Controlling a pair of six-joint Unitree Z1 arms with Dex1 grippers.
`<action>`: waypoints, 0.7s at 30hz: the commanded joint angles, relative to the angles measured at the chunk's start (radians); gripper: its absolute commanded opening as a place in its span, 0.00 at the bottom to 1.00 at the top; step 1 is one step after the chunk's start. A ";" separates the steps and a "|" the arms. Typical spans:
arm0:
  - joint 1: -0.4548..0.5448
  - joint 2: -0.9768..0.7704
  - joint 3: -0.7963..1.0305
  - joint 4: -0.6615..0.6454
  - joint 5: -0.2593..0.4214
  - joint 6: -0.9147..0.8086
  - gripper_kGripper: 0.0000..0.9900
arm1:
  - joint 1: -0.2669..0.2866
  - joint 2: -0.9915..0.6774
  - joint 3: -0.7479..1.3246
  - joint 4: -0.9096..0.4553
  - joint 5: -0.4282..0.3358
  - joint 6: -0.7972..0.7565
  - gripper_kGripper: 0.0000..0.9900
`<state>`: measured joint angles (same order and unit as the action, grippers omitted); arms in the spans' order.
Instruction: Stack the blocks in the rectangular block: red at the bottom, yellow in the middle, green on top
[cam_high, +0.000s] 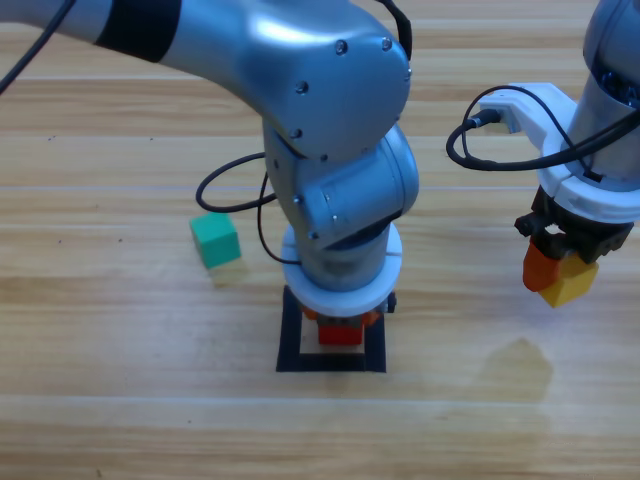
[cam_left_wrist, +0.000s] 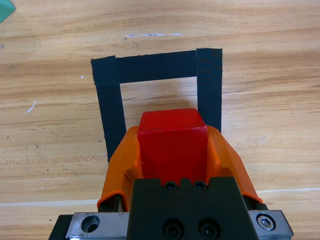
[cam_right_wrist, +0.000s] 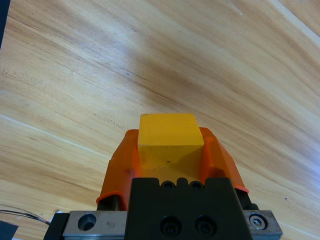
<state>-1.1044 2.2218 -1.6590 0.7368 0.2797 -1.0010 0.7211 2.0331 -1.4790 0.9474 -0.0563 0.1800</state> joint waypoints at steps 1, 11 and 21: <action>0.024 0.045 0.035 -0.004 -0.007 0.013 0.08 | -0.009 -0.033 0.026 -0.039 0.006 0.003 0.00; 0.024 0.052 0.050 -0.025 -0.011 0.013 0.08 | -0.009 -0.044 0.025 -0.038 -0.020 0.007 0.00; 0.026 0.065 0.048 -0.040 -0.014 0.015 0.09 | -0.009 -0.042 0.020 -0.038 -0.020 0.012 0.00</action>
<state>-1.0992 2.2242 -1.6301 0.7073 0.2739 -1.0001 0.7211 2.0331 -1.4790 0.9473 -0.0641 0.1874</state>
